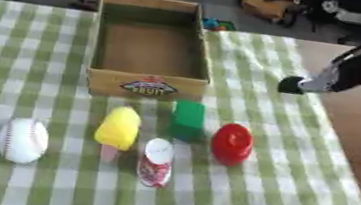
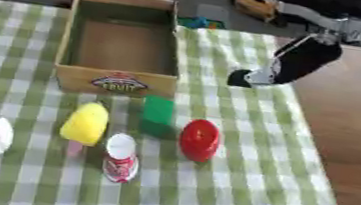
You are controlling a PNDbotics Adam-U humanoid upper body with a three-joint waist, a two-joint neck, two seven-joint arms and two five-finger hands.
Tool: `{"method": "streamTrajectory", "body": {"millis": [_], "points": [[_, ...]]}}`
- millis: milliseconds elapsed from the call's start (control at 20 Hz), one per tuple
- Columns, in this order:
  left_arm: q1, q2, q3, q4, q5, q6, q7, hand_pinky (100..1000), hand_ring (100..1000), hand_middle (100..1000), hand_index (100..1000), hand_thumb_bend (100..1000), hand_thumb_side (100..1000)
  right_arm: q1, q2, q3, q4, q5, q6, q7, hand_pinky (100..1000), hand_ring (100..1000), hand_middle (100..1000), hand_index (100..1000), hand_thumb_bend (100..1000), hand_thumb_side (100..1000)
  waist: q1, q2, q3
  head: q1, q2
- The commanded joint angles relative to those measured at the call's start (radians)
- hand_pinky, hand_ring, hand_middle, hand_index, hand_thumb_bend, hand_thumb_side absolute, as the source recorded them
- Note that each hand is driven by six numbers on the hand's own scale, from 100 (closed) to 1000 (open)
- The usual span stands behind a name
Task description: Pick up objects on the table and place them in the box.
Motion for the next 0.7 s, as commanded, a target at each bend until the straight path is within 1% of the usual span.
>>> {"method": "streamTrajectory", "body": {"millis": [50, 100, 150, 200, 250, 350, 500, 600, 700], "points": [[-0.006, 0.029, -0.001, -0.017, 0.006, 0.002, -0.007, 752, 628, 590, 679, 100, 929, -0.035, -0.017, 0.022, 0.048, -0.039, 0.018, 0.031, 698, 925, 985, 1000, 642, 575, 0.001, -0.024, 0.002, -0.002, -0.002], [-0.006, 0.029, 0.000, -0.017, 0.006, 0.002, -0.008, 752, 628, 590, 679, 100, 931, -0.040, -0.012, 0.030, 0.061, -0.044, 0.022, 0.032, 668, 913, 992, 1000, 678, 538, 0.001, -0.024, 0.002, -0.002, -0.003], [-0.007, 0.028, 0.000, -0.017, 0.006, 0.004, -0.009, 752, 628, 590, 679, 100, 932, -0.040, -0.004, 0.042, 0.082, -0.057, 0.033, 0.037, 670, 915, 998, 1000, 718, 529, 0.001, -0.022, 0.004, -0.003, -0.007], [-0.007, 0.027, -0.001, -0.017, 0.006, 0.005, -0.011, 752, 628, 590, 679, 100, 932, -0.042, 0.003, 0.053, 0.100, -0.071, 0.045, 0.043, 670, 915, 998, 1000, 718, 529, 0.001, -0.021, 0.005, -0.003, -0.009], [-0.007, 0.026, -0.001, -0.017, 0.007, 0.006, -0.012, 751, 628, 589, 678, 100, 932, -0.044, 0.010, 0.062, 0.112, -0.084, 0.053, 0.048, 690, 928, 1000, 1000, 744, 525, 0.002, -0.020, 0.006, -0.003, -0.010], [-0.009, 0.025, 0.000, -0.017, 0.007, 0.007, -0.013, 751, 628, 589, 678, 100, 934, -0.048, 0.021, 0.081, 0.128, -0.101, 0.067, 0.062, 693, 934, 999, 1000, 760, 510, 0.002, -0.018, 0.006, -0.001, -0.013], [-0.010, 0.025, -0.002, -0.017, 0.006, 0.010, -0.019, 751, 628, 589, 678, 100, 935, -0.061, 0.039, 0.116, 0.154, -0.124, 0.081, 0.101, 692, 932, 997, 1000, 761, 497, 0.003, -0.016, 0.006, 0.001, -0.015], [-0.011, 0.025, -0.003, -0.017, 0.005, 0.012, -0.027, 751, 628, 589, 678, 100, 935, -0.070, 0.049, 0.137, 0.171, -0.130, 0.090, 0.128, 694, 928, 991, 1000, 744, 485, 0.003, -0.015, 0.006, 0.001, -0.015], [-0.012, 0.025, -0.003, -0.017, 0.006, 0.013, -0.030, 750, 628, 589, 678, 100, 934, -0.075, 0.057, 0.150, 0.181, -0.131, 0.097, 0.147, 697, 929, 989, 1000, 737, 478, 0.003, -0.015, 0.006, 0.000, -0.015]]}}
